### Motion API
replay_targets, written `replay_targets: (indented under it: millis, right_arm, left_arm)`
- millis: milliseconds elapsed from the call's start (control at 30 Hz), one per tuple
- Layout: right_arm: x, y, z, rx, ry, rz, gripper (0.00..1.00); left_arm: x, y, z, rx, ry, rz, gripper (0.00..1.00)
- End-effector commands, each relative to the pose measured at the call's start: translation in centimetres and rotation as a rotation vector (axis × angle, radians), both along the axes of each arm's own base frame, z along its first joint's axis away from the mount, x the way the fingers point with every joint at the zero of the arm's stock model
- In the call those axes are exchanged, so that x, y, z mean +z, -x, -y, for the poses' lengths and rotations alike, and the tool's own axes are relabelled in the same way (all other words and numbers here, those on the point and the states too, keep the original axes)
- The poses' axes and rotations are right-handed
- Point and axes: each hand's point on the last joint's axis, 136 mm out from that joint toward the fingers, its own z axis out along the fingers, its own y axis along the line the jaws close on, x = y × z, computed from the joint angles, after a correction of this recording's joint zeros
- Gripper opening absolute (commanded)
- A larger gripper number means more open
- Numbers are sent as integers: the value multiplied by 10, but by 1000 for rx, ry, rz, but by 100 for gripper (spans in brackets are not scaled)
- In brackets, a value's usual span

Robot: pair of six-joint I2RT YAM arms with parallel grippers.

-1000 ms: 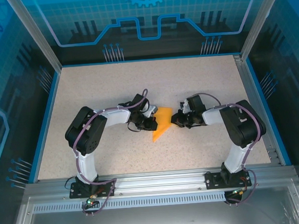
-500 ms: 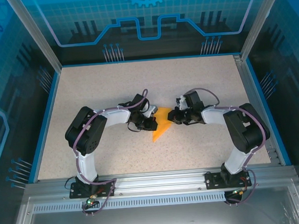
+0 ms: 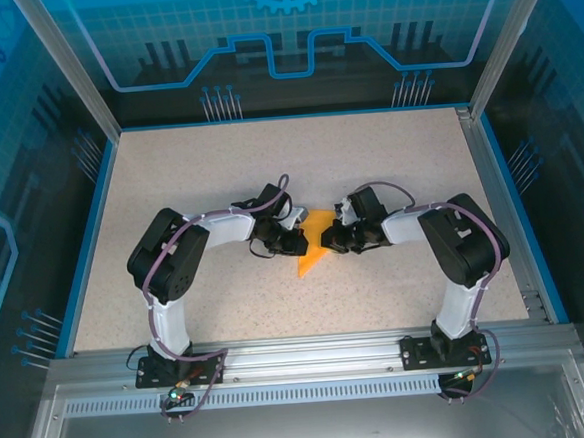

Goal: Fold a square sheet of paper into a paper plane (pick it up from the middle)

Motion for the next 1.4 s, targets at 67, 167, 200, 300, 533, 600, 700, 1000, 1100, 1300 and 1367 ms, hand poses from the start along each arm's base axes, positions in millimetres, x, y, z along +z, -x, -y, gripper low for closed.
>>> replay_targets:
  millis: [67, 167, 200, 300, 533, 600, 700, 1000, 1100, 1300, 1367]
  right_arm:
    - [-16, 13, 2, 6, 29, -49, 6]
    - [-13, 15, 2, 2, 25, -49, 6]
    - [-11, 16, 1, 0, 21, -46, 6]
    - [-6, 19, 0, -4, 22, -36, 6]
    - [-11, 17, 3, -23, 45, -35, 6]
    - [-15, 17, 2, -28, 44, -45, 6]
    - [-20, 19, 4, -39, 52, -55, 6]
    - [-24, 20, 7, -35, 82, -64, 6]
    - [-24, 21, 8, -32, 84, -65, 6]
    - [-26, 23, 11, -29, 99, -70, 6]
    - [-27, 25, 12, -29, 107, -75, 6]
  left_arm:
    - [10, 9, -10, 32, -42, -31, 27]
    - [31, 4, -15, 82, -48, 11, 37]
    - [39, 3, -17, 103, -49, 25, 42]
    - [56, 3, -25, 165, -52, 47, 49]
    - [80, 25, -3, 195, 109, -19, 28]
    - [80, 35, 14, 165, 163, -70, 22]
    - [72, 43, 33, 159, 211, -138, 17]
    - [26, 45, 39, 175, 172, -208, 13]
    - [12, 45, 32, 188, 138, -211, 12]
    - [-16, 53, 18, 213, 88, -260, 12]
    - [-22, 57, 12, 222, 76, -275, 11]
